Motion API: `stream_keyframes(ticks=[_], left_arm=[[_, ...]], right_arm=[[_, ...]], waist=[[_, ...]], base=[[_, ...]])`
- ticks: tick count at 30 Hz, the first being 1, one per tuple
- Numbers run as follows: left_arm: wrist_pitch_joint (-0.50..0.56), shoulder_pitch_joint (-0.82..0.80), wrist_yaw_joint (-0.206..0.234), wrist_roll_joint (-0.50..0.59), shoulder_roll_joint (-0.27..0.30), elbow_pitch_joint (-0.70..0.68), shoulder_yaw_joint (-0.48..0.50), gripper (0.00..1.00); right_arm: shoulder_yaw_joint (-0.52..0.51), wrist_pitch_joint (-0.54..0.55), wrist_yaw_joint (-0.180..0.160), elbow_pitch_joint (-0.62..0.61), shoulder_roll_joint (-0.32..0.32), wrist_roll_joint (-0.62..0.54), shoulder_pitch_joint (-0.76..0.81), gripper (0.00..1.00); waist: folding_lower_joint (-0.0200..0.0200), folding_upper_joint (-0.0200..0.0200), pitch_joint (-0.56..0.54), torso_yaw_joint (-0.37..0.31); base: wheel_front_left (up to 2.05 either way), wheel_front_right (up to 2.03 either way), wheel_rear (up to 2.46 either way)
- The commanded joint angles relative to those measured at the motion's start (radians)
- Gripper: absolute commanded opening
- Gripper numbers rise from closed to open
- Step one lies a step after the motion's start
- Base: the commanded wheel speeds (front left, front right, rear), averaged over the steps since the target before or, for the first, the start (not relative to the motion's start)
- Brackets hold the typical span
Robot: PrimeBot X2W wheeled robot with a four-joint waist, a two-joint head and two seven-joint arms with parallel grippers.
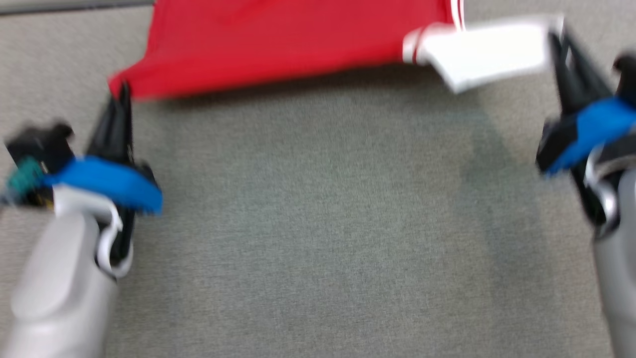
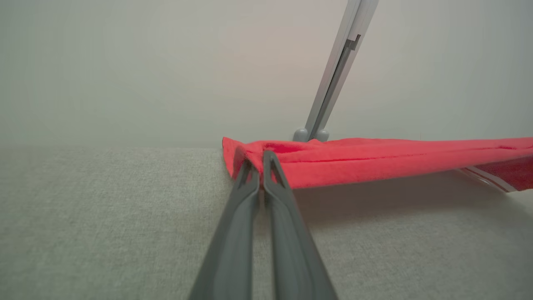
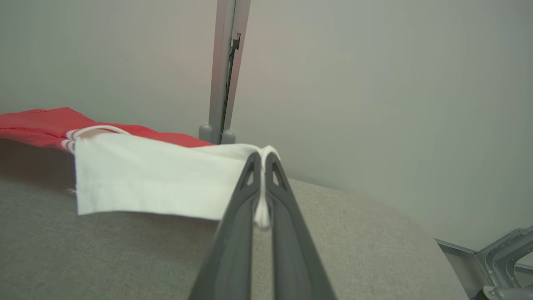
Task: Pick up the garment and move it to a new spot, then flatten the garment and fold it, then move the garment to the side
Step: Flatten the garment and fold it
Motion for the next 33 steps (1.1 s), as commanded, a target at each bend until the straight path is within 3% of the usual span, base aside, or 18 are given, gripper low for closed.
stream_keyframes(ticks=[1,6,12,14,22,27,33], left_arm=[[-0.009,0.050,0.012,-0.005,0.004,-0.011,0.003,0.00],[0.008,0.228,0.041,-0.024,-0.004,-0.055,-0.010,0.00],[0.051,0.423,0.111,-0.013,0.010,-0.166,-0.035,0.00],[0.083,0.510,0.153,-0.002,0.020,-0.240,-0.051,0.00],[0.194,0.713,0.241,0.014,0.059,-0.423,-0.092,0.00],[0.266,0.761,0.260,0.016,0.081,-0.521,-0.119,0.00],[0.332,0.709,0.252,-0.020,0.089,-0.604,-0.109,0.00]], right_arm=[[-0.027,0.037,0.000,-0.033,0.019,0.018,0.074,0.00],[-0.131,0.215,-0.001,-0.168,0.101,0.036,0.325,0.00],[-0.194,0.455,-0.001,-0.337,0.184,0.016,0.567,0.00],[-0.206,0.538,0.000,-0.408,0.205,0.018,0.650,0.00],[-0.241,0.684,0.000,-0.526,0.223,0.017,0.803,0.00],[-0.252,0.737,0.000,-0.585,0.225,0.048,0.854,0.00],[-0.234,0.699,0.000,-0.603,0.225,0.034,0.780,0.00]], waist=[[0.0001,0.0000,-0.073,0.020],[0.0001,0.0000,-0.163,0.036],[0.0001,0.0000,-0.227,0.039],[0.0001,0.0000,-0.244,0.037],[0.0001,0.0000,-0.254,0.041],[0.0001,0.0000,-0.247,0.051],[0.0001,0.0000,-0.231,0.065]], base=[[0.00,0.00,0.00],[0.00,0.00,0.00],[0.00,0.00,0.00],[0.00,0.00,0.00],[0.00,0.00,0.00],[0.00,0.00,0.00],[0.00,0.00,0.00]])
